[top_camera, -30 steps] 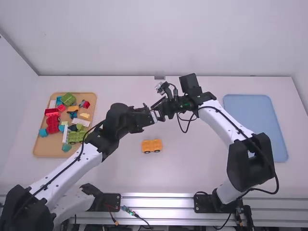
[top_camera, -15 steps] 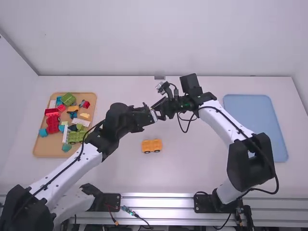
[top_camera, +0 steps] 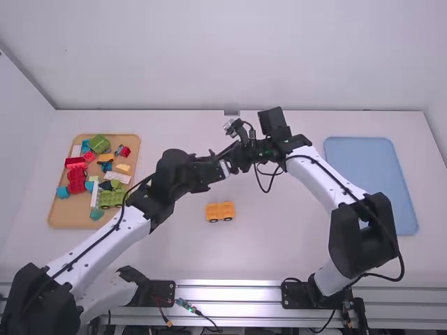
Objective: Assemble lego blocks to make yellow taxi
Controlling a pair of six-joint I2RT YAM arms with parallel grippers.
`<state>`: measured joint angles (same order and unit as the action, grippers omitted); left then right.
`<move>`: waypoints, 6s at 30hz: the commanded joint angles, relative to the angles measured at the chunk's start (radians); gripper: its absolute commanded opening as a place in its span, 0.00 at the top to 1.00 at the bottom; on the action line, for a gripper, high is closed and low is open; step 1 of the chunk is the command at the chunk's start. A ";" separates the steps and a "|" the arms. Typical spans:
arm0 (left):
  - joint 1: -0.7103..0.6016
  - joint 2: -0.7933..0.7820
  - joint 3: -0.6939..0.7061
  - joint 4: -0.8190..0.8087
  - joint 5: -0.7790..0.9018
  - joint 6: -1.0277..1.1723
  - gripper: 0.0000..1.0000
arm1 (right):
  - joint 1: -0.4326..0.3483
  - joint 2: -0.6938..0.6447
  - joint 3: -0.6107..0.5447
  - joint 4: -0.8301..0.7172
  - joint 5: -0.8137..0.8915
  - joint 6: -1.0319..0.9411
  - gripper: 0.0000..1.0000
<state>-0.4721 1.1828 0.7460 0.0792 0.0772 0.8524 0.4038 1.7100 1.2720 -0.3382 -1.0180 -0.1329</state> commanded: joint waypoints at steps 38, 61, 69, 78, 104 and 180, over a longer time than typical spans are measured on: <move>-0.013 0.013 -0.005 0.030 0.015 -0.056 0.07 | 0.015 0.001 -0.009 0.013 0.074 0.024 0.79; 0.285 -0.047 0.304 -0.467 0.573 0.003 0.01 | -0.085 -0.007 -0.009 -0.130 0.076 -0.514 0.82; 0.359 0.063 0.414 -0.680 0.780 0.144 0.01 | -0.060 -0.048 -0.008 -0.199 0.040 -0.758 0.83; 0.351 0.309 0.585 -0.892 0.877 0.264 0.04 | -0.029 -0.104 -0.008 -0.217 0.080 -0.853 0.87; 0.229 0.388 0.588 -0.825 0.698 0.151 0.22 | -0.017 -0.104 -0.008 -0.198 0.073 -0.859 0.92; 0.230 0.388 0.545 -0.792 0.778 0.218 0.82 | -0.018 -0.104 -0.008 -0.201 0.032 -0.867 0.85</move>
<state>-0.2398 1.5669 1.3014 -0.7208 0.8265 1.0637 0.3801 1.6245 1.2701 -0.5301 -0.9649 -1.0000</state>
